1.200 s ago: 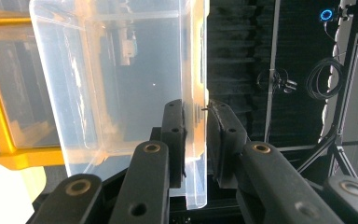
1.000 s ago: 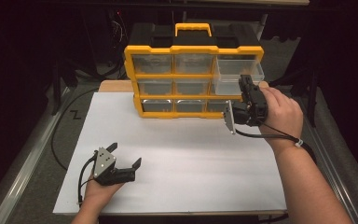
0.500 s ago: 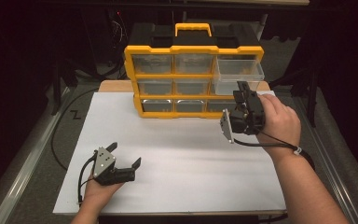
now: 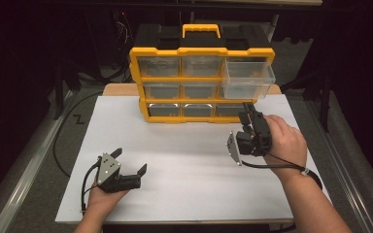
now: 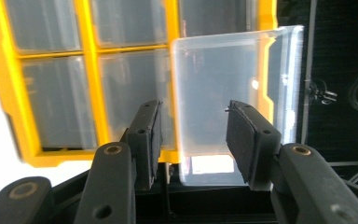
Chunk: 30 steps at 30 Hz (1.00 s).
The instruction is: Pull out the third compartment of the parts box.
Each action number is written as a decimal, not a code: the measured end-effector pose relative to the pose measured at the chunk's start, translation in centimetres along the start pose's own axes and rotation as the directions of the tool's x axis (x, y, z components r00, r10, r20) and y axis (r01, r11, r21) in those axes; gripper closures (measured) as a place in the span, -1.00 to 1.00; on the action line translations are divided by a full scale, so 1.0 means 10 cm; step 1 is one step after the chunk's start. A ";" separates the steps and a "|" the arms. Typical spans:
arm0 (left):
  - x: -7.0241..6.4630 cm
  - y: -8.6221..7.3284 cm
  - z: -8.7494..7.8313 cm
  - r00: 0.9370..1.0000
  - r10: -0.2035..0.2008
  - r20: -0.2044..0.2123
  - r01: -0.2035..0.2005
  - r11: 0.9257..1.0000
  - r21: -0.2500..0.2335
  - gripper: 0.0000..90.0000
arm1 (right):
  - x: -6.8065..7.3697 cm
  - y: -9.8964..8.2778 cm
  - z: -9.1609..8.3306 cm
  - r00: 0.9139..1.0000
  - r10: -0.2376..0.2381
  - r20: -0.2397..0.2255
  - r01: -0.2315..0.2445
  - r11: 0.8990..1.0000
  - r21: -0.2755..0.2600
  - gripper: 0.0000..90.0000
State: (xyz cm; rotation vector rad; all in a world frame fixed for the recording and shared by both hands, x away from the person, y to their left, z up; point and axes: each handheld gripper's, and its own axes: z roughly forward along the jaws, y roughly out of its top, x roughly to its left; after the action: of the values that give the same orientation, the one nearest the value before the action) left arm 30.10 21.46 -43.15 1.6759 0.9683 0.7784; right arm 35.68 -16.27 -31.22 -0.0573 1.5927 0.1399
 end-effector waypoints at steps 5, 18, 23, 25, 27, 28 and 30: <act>0.00 0.00 0.00 1.000 -0.001 0.000 0.001 1.000 -0.001 -0.97 | 0.22 0.00 -0.03 0.999 0.011 -0.033 -0.011 1.000 -0.009 0.25; 0.01 0.00 0.00 1.000 -0.004 -0.001 0.004 1.000 -0.001 -0.96 | 0.76 -0.06 -0.18 0.994 0.017 -0.112 -0.016 1.000 0.004 0.23; 0.01 0.00 -0.01 1.000 -0.005 0.000 0.005 1.000 -0.002 -0.96 | 1.00 -0.13 -0.26 0.989 0.031 -0.147 -0.029 0.999 0.016 0.22; 0.01 0.00 -0.01 1.000 -0.007 -0.001 0.007 1.000 -0.002 -0.96 | 1.08 -0.16 -0.29 0.988 0.031 -0.154 -0.028 0.999 0.019 0.20; 0.01 0.00 -0.01 1.000 -0.011 -0.001 0.011 1.000 -0.003 -0.97 | 1.12 -0.21 -0.33 0.983 0.053 -0.175 -0.047 0.998 0.038 0.18; 0.01 0.00 -0.01 1.000 -0.012 0.000 0.012 1.000 -0.006 -0.96 | 1.16 -0.25 -0.38 0.979 0.058 -0.196 -0.052 0.998 0.037 0.15; 0.01 0.00 -0.01 1.000 -0.011 0.001 0.011 1.000 -0.008 -0.96 | 1.19 -0.28 -0.42 0.977 0.049 -0.209 -0.040 0.998 0.045 0.11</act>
State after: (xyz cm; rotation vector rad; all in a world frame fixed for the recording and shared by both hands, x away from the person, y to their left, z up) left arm 30.07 21.56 -43.08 1.6629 0.9721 0.7725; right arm 31.55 -18.99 -43.16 -0.0050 1.8083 0.1403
